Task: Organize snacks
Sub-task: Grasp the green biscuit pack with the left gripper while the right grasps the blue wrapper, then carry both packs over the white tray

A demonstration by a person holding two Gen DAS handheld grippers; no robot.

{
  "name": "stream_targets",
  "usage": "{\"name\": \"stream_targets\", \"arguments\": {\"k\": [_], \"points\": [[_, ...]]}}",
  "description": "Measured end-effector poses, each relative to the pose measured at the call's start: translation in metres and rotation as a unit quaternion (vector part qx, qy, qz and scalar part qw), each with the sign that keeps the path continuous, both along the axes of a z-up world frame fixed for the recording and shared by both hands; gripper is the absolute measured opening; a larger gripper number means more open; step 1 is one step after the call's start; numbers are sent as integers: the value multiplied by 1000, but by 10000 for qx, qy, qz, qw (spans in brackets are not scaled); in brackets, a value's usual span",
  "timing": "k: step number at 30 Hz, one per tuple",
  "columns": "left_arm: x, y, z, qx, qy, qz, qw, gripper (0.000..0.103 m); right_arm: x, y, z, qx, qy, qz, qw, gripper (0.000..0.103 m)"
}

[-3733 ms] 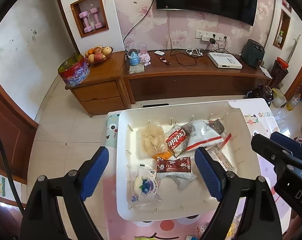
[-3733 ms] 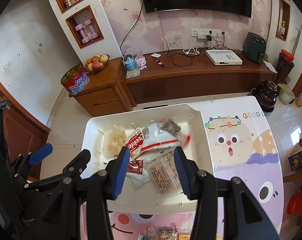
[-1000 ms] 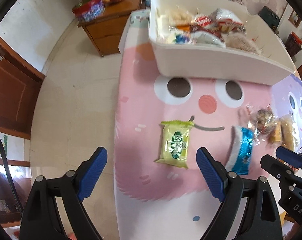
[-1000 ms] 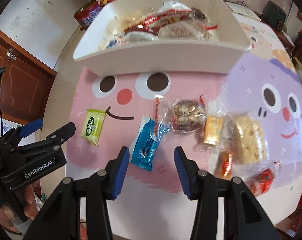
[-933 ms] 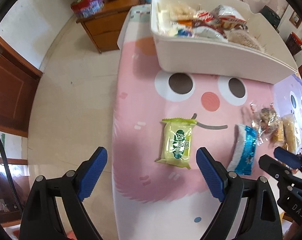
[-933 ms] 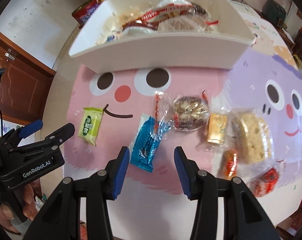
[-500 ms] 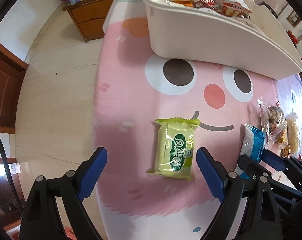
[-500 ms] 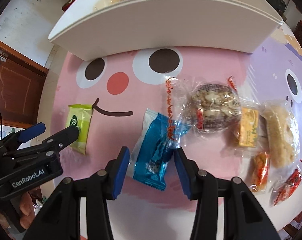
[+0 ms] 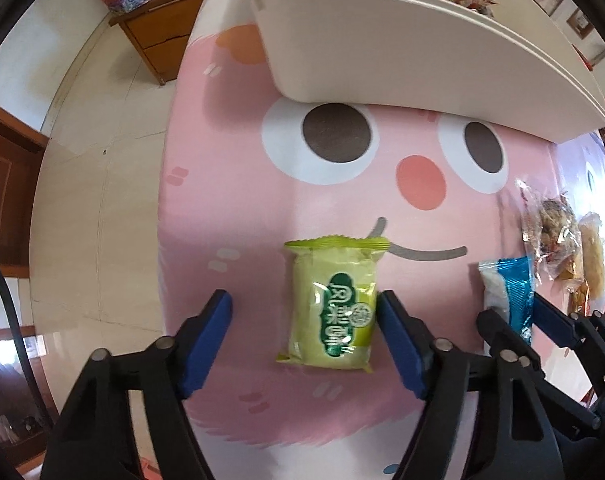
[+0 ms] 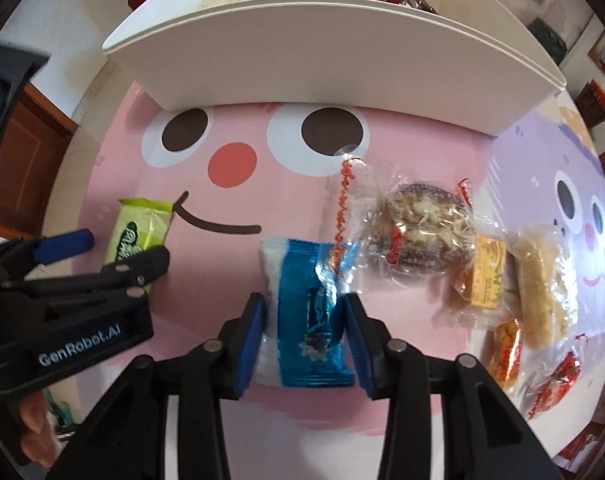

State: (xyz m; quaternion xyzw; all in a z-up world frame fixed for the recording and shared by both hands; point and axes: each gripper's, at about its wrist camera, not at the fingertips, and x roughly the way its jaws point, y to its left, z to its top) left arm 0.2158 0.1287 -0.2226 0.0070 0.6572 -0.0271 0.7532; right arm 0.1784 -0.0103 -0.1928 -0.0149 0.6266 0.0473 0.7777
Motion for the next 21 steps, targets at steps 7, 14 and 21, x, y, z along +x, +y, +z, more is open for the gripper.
{"name": "stream_targets", "arguments": {"k": [7, 14, 21], "points": [[-6, -17, 8, 5, -178, -247, 9995, 35, -3, 3, -2, 83, 17, 19, 10000, 31], [-15, -21, 9, -131, -72, -139, 9998, 35, -7, -1, 2, 243, 71, 85, 9996, 30], [-31, -32, 33, -258, -197, -139, 9994, 35, -22, -21, 17, 413, -33, 136, 9990, 30]]}}
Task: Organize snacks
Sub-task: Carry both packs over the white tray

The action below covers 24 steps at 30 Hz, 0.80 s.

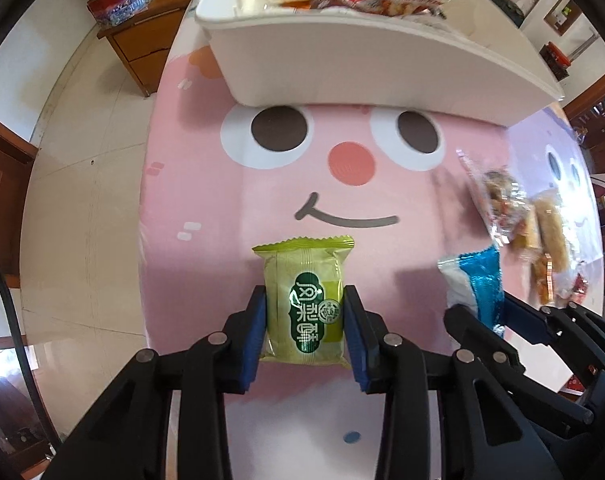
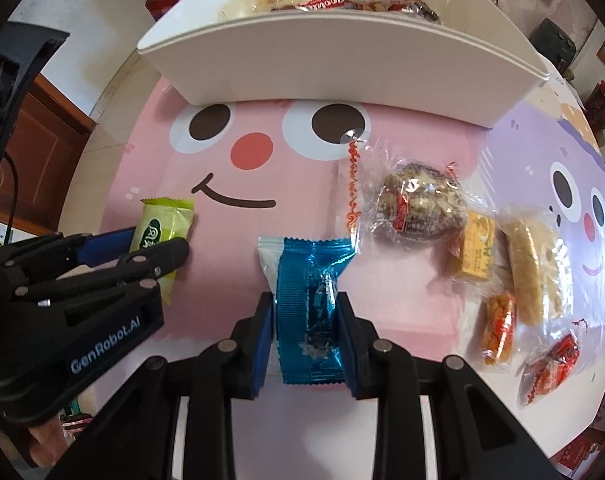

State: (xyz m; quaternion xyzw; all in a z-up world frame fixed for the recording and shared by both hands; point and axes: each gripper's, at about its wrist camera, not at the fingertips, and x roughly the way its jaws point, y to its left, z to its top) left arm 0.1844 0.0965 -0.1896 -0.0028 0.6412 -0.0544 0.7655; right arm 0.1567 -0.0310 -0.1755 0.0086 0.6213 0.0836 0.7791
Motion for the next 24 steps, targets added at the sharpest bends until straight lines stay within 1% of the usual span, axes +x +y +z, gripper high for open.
{"name": "stream_targets", "arguments": {"k": [5, 10, 18, 24], "points": [[-13, -5, 29, -59, -235, -11, 9997, 35, 0, -14, 20, 162, -147, -14, 9998, 30], [-6, -14, 70, -35, -579, -33, 9983, 35, 3, -38, 48, 316, -370, -140, 9987, 30], [26, -17, 120, -31, -1122, -82, 9936, 35, 24, -56, 94, 503, -894, -366, 9940, 30], [51, -22, 146, -9, -1423, -129, 9897, 35, 49, -62, 131, 592, -1322, -389, 9887, 30]]}}
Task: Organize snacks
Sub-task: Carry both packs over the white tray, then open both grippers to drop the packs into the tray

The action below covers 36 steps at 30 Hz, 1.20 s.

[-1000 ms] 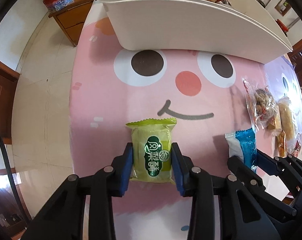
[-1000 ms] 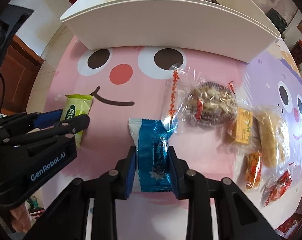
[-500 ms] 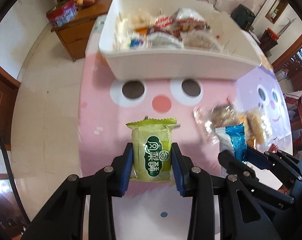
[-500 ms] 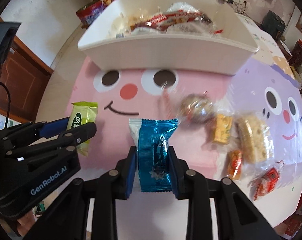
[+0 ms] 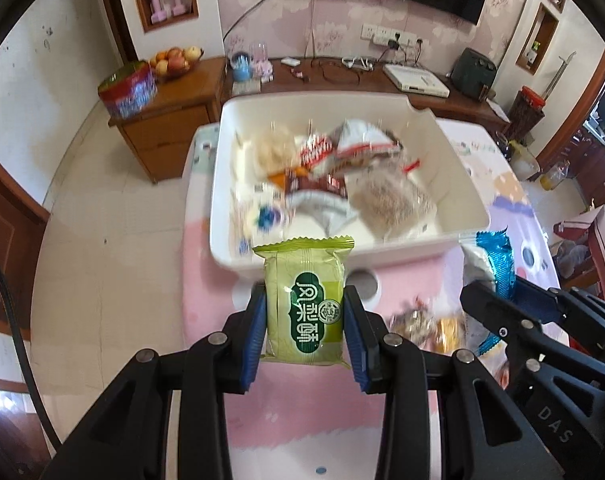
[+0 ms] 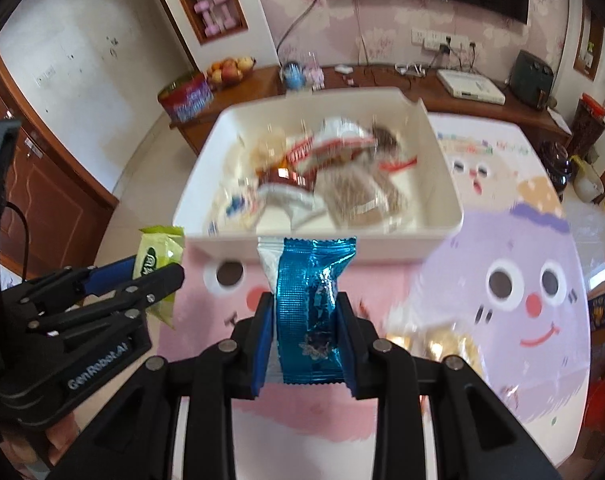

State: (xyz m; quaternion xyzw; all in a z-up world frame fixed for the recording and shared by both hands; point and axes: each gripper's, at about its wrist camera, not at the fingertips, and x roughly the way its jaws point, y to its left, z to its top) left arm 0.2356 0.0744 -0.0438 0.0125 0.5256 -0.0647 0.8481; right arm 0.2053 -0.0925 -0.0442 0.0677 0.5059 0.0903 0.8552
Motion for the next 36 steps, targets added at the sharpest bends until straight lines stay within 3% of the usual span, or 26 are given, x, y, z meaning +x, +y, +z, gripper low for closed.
{"name": "stream_targets", "arguments": {"k": [10, 16, 25, 36], "points": [[62, -5, 26, 92, -524, -26, 9986, 35, 55, -8, 42, -54, -563, -158, 9983, 30], [102, -5, 30, 40, -662, 61, 9978, 35, 94, -16, 48, -58, -662, -381, 9971, 30], [145, -13, 9, 160, -531, 98, 9984, 35, 139, -14, 43, -140, -663, -530, 9963, 30], [162, -9, -17, 405, -340, 187, 9984, 36, 161, -3, 23, -318, -435, -508, 9973, 30]]}}
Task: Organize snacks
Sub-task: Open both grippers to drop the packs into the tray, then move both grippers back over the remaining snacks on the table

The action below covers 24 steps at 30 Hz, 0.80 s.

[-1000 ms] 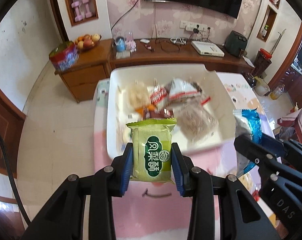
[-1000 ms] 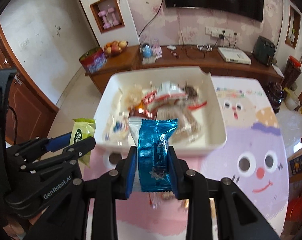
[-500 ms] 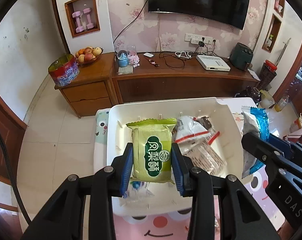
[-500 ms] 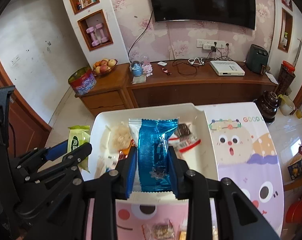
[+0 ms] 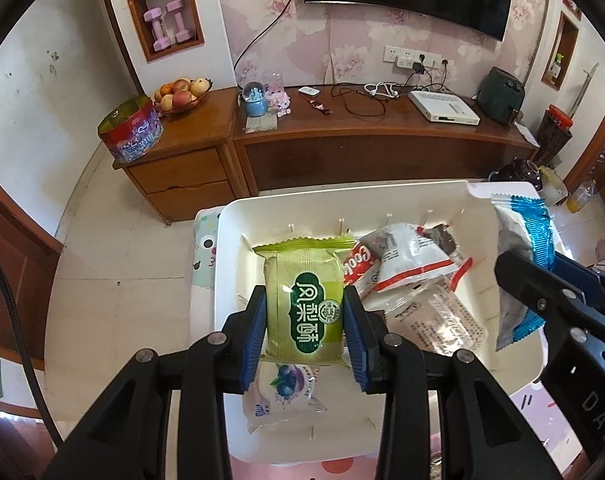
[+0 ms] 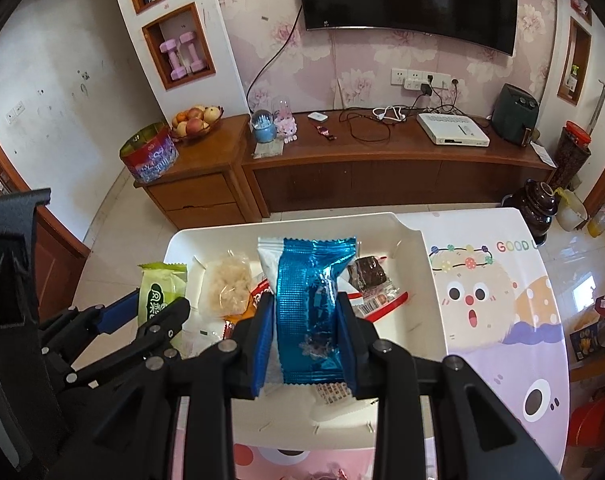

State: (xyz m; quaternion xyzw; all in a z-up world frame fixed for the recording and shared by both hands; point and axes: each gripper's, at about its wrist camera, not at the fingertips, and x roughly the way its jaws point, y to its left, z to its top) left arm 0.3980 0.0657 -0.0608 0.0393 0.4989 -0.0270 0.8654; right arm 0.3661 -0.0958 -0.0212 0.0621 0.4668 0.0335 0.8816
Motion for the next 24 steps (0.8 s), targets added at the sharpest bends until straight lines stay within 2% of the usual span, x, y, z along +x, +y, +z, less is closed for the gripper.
{"name": "stream_targets", "arguments": {"k": [2, 3, 4, 10, 24], "points": [[0, 1, -3, 96, 21, 43, 9999, 55, 2, 1, -2, -28, 63, -15, 10000, 31], [1, 1, -5, 151, 44, 66, 9999, 78, 3, 2, -4, -23, 135, -33, 9999, 31], [1, 3, -6, 213, 41, 106, 9997, 88, 4, 2, -5, 22, 207, -32, 9998, 32], [-5, 13, -7, 222, 31, 166, 9996, 88, -2, 3, -10, 35, 300, -13, 9995, 41], [-40, 13, 8, 146, -44, 95, 9998, 88, -30, 0, -3, 58, 344, -44, 9994, 42]]}}
